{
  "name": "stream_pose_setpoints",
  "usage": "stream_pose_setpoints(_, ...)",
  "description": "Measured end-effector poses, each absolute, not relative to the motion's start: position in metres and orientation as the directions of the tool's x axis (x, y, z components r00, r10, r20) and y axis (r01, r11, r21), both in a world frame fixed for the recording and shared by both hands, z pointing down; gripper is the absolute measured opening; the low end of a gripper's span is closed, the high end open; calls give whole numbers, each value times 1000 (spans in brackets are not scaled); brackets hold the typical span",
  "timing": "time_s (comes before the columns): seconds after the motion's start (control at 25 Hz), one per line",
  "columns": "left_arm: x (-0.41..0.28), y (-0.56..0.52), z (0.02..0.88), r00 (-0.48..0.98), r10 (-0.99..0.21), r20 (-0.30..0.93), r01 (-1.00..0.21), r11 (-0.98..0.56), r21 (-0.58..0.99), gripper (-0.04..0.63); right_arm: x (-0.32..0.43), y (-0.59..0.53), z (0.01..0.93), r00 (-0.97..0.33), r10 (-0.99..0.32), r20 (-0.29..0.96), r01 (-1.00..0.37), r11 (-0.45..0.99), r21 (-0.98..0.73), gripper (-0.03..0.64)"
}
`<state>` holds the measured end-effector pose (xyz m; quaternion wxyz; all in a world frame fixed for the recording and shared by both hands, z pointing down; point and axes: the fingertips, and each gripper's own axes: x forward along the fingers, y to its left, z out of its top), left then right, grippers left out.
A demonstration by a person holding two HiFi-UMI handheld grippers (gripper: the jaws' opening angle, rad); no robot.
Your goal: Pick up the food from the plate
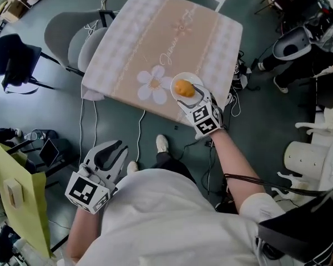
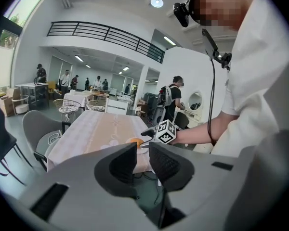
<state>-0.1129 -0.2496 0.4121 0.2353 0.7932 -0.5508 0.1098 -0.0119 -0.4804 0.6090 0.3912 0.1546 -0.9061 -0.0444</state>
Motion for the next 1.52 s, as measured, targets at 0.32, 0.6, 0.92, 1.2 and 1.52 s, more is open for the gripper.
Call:
stream_pose_setpoints(0.32,-128,-254,419,265,-843,469,-955,-160,251,75,-20,-511,668,-582,-238,778,-159,971,178,354)
stream_pose_setpoints(0.6,-137,-251,420,234,-846,480,-961,-126,246,75,-23,-521,673,-572,-239,784,-170,970,172,351)
stream_pose_setpoints(0.92,-147,-238,414,258,-859,443,-959,-172,226,75,-18,-508,653,-571,-268,776,-225,960,166,351)
stream_pose_setpoints(1.2,-153,-206,409,308,-858,410,-946,-230,228,75,-15,-479,620,-580,-321,749,-283,941,184,351)
stream_pose_setpoints(1.52,-180,-155,411,292,-882,371,-951,-225,212,32,-16,-418,566,-607,-376,700,-326,921,212,351)
